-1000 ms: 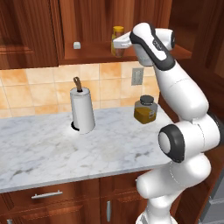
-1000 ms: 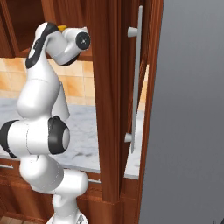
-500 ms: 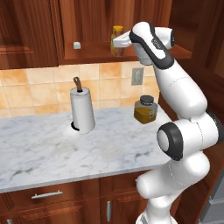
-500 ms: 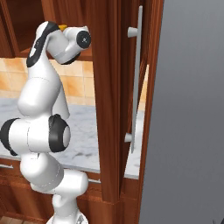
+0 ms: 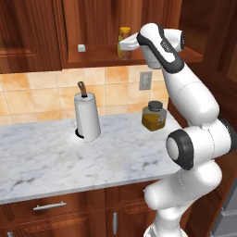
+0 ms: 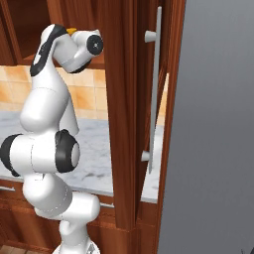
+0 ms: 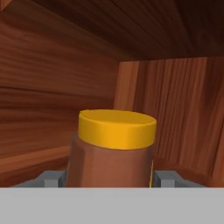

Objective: Pick the honey bottle and honey bottle from the counter and place them in the cabinets closest to them.

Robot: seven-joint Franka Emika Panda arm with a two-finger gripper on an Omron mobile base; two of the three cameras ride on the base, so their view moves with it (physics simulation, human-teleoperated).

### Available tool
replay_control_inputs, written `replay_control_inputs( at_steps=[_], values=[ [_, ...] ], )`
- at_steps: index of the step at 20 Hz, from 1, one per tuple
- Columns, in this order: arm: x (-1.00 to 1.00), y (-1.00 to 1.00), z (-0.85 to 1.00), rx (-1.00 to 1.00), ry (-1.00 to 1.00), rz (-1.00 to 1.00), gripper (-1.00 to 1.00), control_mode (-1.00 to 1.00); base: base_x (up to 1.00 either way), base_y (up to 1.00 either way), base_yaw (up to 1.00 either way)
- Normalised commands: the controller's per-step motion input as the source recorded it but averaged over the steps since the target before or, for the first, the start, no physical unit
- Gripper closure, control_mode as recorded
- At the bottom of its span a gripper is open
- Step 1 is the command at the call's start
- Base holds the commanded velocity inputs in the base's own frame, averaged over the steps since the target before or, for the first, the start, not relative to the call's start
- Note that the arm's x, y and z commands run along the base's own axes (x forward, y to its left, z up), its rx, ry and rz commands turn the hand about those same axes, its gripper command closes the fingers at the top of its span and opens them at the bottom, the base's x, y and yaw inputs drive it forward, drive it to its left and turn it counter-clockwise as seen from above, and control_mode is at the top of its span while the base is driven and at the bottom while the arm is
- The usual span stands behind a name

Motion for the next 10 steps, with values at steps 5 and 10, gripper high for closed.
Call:
replay_control_inputs(
  at_steps=[5, 10],
  values=[
    [0.00, 0.00, 0.00, 0.00, 0.00, 0.00, -1.00, -1.00, 0.00, 0.00, 0.00],
    [0.00, -0.10, -0.02, 0.00, 0.00, -0.04, -1.00, -1.00, 0.00, 0.00, 0.00]
  ],
)
